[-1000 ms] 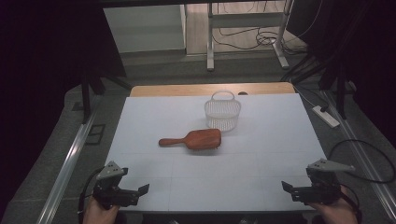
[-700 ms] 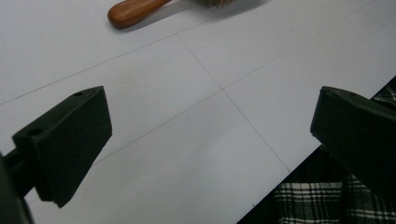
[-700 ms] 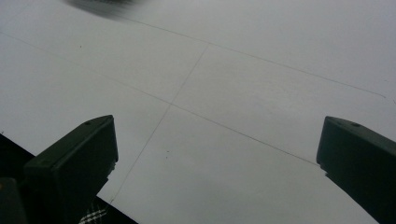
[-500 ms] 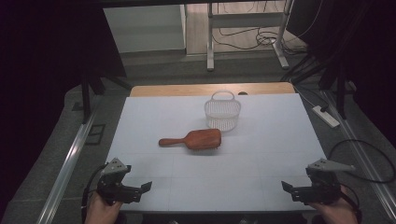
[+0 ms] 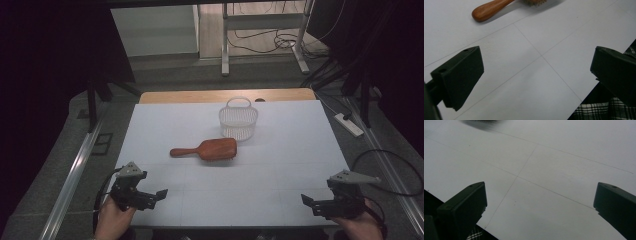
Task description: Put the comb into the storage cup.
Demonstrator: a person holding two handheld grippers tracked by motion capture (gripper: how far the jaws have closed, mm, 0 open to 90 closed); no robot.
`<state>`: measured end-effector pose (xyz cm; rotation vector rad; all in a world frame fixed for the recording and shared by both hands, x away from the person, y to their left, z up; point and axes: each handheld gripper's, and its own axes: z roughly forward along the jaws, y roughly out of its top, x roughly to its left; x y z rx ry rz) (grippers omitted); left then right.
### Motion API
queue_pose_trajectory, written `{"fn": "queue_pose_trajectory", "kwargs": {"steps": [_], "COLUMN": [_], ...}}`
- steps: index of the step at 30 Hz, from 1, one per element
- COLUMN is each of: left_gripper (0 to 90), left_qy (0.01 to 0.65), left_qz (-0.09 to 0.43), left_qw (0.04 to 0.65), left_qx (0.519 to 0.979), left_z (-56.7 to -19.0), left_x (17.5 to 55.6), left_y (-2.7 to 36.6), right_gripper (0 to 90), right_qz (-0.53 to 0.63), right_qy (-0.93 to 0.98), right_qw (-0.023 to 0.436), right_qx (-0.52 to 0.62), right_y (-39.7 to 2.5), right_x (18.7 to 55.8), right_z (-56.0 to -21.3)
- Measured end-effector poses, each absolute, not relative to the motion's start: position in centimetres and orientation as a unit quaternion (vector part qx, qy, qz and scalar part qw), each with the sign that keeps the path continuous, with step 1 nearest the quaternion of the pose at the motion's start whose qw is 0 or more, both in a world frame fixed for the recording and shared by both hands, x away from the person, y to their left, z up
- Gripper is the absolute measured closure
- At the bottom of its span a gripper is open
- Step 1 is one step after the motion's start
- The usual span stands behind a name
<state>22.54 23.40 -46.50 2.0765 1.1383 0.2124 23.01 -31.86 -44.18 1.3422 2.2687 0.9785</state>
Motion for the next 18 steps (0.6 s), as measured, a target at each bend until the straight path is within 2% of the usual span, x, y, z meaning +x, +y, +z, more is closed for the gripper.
{"fn": "queue_pose_trajectory", "kwargs": {"steps": [18], "left_gripper": [0.0], "left_qy": [0.430], "left_qz": [0.074], "left_qw": [0.376], "left_qx": [0.818], "left_z": [-46.1], "left_x": [25.4], "left_y": [22.7], "right_gripper": [0.0], "right_qz": [0.350], "right_qy": [0.796], "right_qw": [0.158], "right_qx": [0.468], "right_y": [-31.9], "right_x": [23.0], "right_z": [-44.2]}}
